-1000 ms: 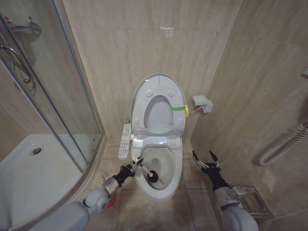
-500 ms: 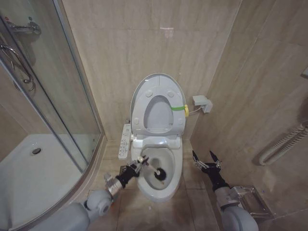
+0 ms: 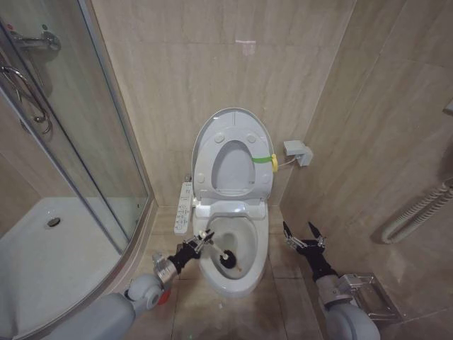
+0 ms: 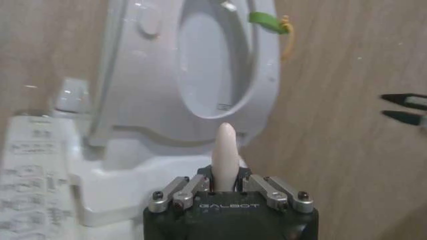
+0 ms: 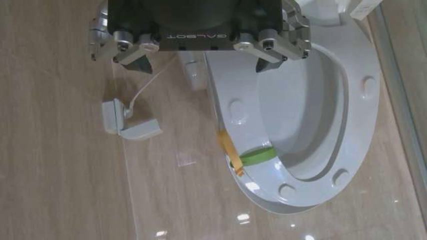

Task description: Open the toilet lid, clean the toilet bowl with a toilet brush, close the toilet lid, and flush.

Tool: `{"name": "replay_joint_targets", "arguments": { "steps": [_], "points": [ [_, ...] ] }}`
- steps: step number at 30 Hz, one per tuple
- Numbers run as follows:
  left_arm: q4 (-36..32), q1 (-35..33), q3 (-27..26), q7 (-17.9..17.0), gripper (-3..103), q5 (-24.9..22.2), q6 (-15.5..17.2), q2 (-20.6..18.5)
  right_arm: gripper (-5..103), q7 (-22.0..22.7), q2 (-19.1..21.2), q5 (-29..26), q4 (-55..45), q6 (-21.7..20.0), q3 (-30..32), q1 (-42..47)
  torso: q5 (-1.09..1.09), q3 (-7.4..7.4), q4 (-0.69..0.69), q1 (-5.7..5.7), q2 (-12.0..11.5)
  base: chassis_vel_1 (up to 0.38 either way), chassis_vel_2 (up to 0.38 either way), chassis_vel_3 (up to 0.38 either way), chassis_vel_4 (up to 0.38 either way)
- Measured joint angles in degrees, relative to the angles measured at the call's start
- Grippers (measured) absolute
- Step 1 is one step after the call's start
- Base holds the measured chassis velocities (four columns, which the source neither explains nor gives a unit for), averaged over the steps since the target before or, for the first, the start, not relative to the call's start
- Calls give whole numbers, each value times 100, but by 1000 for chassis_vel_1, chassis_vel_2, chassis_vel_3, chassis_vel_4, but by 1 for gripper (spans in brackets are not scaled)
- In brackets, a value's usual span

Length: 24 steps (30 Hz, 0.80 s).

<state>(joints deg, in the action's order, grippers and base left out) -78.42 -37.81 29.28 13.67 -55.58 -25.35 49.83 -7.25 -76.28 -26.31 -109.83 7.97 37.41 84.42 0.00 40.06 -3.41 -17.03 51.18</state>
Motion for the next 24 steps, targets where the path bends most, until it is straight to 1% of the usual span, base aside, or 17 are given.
{"name": "replay_joint_targets", "arguments": {
  "steps": [3, 7, 8, 10, 13, 17, 18, 21, 22, 24],
  "points": [
    [26, 75, -14, -26, 22, -31, -16, 10, 100, 0, 0, 0, 0, 0, 0, 0, 0, 0, 0, 0, 0, 0, 0, 0, 0],
    [-560, -20, -35, -152, 22, -22, -18, -134, 100, 0, 0, 0, 0, 0, 0, 0, 1, 0, -1, 0, 0, 0, 0, 0, 0],
    [-560, -20, -35, -152, 22, -22, -18, -134, 100, 0, 0, 0, 0, 0, 0, 0, 1, 0, -1, 0, 0, 0, 0, 0, 0],
    [-906, -207, -33, -235, 22, 64, -12, -218, 100, 0, 0, 0, 0, 0, 0, 0, 1, 0, 0, 0, 0, 0, 0, 0, 0],
    [-960, -335, -20, -255, 22, 151, -8, -210, 100, 0, 0, 0, 0, 0, 0, 0, 1, 0, 2, 0, 0, 0, 0, 0, 0],
    [-724, -343, -19, -245, 22, 215, -13, -69, 100, 0, 0, 0, 0, 0, 0, 0, 1, 0, 1, 0, 0, 0, 0, 0, 0],
    [-454, -270, -23, -243, 22, 226, -15, 96, 100, 0, 0, 0, 0, 0, 0, 0, 0, 0, 1, 0, 0, 0, 0, 0, 0],
    [-36, -93, -43, -244, 22, 231, -30, 362, 100, 0, 0, 0, 0, 0, 0, 0, 0, 0, -1, 0, -1, 0, 0, 0, 0],
    [-36, -93, -43, -244, 22, 231, -30, 362, 100, 0, 0, 0, 0, 0, 0, 0, 0, 0, -1, 0, -1, 0, 0, 0, 0],
    [221, 58, -48, -243, 22, 232, -33, 469, 100, 0, 0, 0, 0, 0, 0, 0, 0, 0, -2, 0, 0, 0, 0, 0, 0]
  ]
}}
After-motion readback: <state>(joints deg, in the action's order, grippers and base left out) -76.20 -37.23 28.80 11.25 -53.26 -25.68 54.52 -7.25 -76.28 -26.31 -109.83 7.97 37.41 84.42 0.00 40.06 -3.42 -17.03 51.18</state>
